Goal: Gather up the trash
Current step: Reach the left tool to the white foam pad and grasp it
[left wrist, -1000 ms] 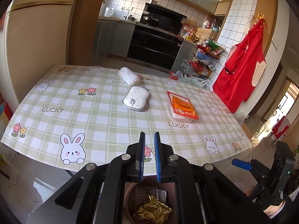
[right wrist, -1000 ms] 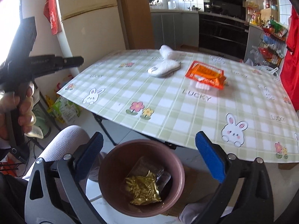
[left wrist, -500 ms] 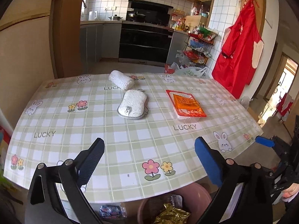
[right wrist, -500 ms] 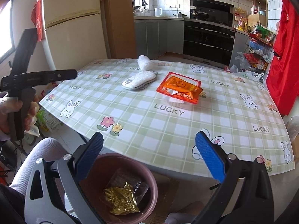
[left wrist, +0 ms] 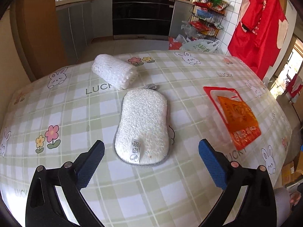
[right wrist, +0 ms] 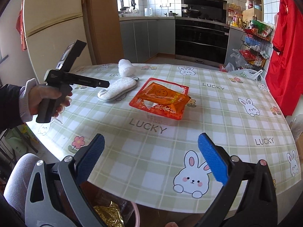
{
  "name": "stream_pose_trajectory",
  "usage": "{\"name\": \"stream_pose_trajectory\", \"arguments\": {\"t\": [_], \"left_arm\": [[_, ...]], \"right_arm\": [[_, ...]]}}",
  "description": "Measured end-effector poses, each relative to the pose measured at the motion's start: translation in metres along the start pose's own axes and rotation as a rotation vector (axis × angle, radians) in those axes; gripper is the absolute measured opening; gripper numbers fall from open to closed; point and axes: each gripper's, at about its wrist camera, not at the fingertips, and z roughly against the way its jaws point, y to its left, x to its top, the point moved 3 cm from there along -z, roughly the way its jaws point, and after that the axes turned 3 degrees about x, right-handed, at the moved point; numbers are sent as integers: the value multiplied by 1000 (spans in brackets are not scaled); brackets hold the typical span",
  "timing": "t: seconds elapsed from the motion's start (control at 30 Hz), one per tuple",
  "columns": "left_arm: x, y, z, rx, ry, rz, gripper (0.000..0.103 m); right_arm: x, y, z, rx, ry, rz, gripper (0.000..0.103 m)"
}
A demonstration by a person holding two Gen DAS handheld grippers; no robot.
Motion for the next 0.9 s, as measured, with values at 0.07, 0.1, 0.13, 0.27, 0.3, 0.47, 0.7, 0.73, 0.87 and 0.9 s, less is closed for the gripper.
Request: {"name": "stream_pose_trajectory", "arguments": {"t": [0.07, 0.1, 0.13, 0.27, 0.3, 0.47, 0.7, 0.73, 0.87, 0.9], "left_arm": [[7, 4, -17, 12, 11, 2, 97], [10, 6, -26, 16, 26, 10, 97], [11, 9, -35, 18, 47, 23, 97], [15, 14, -61, 10, 112, 43, 97], [16, 15, -66, 13, 122, 41, 97], [13, 13, -80, 43, 164, 25, 97], [8, 16, -81, 53, 162, 26, 91], [6, 16, -79, 54, 160, 15, 90], [1, 18, -63, 15, 118, 22, 88], [-1, 18, -58, 12, 103, 20, 88]], "right_arm": [[1, -7, -7, -11, 13, -3, 97], [1, -11, -11, -16, 19, -3, 97], [1, -14, -14, -23, 27, -3, 97], [2, -25, -26, -38, 48, -12, 97], [2, -27, -28, -38, 51, -16, 97], [4, -31, -40, -17, 83, -27, 97], [10, -30, -54, 10, 116, -36, 97], [11, -30, -54, 11, 115, -31, 97], [15, -30, -56, 14, 123, -10, 97], [16, -30, -56, 12, 125, 2, 97]]}}
